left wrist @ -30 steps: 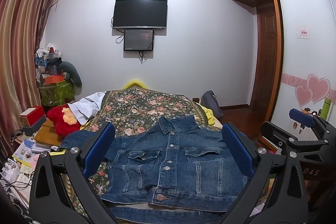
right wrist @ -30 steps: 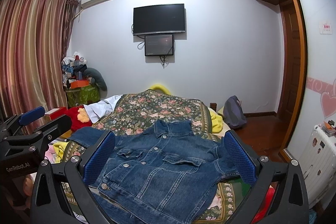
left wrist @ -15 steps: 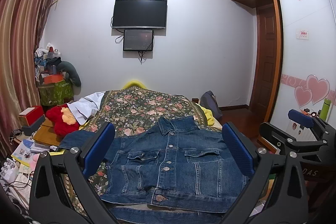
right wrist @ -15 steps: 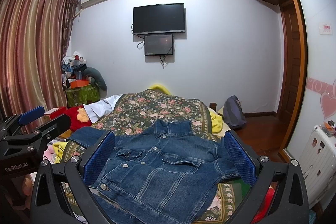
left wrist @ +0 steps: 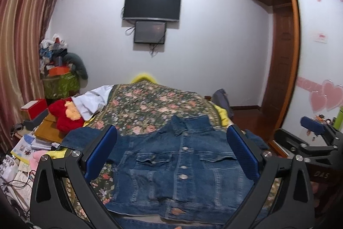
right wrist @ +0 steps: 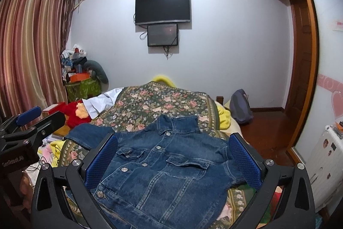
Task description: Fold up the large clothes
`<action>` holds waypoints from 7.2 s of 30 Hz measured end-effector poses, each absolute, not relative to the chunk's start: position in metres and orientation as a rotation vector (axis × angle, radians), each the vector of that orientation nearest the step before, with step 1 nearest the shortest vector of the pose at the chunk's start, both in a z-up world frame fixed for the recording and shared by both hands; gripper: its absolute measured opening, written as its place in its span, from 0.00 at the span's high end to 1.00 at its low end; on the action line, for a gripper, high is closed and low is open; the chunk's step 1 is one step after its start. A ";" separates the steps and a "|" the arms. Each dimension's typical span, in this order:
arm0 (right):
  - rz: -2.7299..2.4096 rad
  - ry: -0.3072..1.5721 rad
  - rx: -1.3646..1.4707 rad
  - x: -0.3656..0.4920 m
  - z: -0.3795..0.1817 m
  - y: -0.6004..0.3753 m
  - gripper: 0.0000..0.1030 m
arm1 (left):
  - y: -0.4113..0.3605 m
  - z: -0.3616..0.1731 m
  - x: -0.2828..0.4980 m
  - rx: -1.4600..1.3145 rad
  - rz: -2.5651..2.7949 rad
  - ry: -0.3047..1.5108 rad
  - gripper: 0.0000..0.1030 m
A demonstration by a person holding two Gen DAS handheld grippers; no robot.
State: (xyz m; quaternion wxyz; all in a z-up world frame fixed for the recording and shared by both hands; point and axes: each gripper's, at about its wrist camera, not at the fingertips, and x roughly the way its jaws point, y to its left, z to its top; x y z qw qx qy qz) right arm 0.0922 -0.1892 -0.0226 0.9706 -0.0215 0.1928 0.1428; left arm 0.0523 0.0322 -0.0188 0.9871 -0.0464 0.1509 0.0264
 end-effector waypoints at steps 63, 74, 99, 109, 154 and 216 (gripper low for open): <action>0.745 1.345 -0.255 0.437 -0.255 0.091 0.00 | 0.332 -0.161 0.313 -0.235 0.478 0.706 0.91; 0.595 1.189 -0.163 0.445 -0.185 -0.030 0.00 | 0.195 -0.178 0.350 -0.254 0.051 0.871 0.90; 0.483 1.172 0.021 0.440 -0.196 -0.142 0.00 | 0.291 -0.271 0.346 -0.847 0.069 1.098 0.29; 0.473 1.191 -0.081 0.441 -0.219 -0.127 0.00 | 0.285 -0.307 0.384 -0.760 0.208 1.104 0.67; 0.393 1.266 0.137 0.427 -0.234 -0.232 0.22 | 0.030 -0.141 0.383 -0.005 -0.230 0.980 0.47; 0.034 1.112 0.202 0.324 -0.176 -0.412 0.19 | 0.001 -0.136 0.393 0.056 -0.196 0.960 0.25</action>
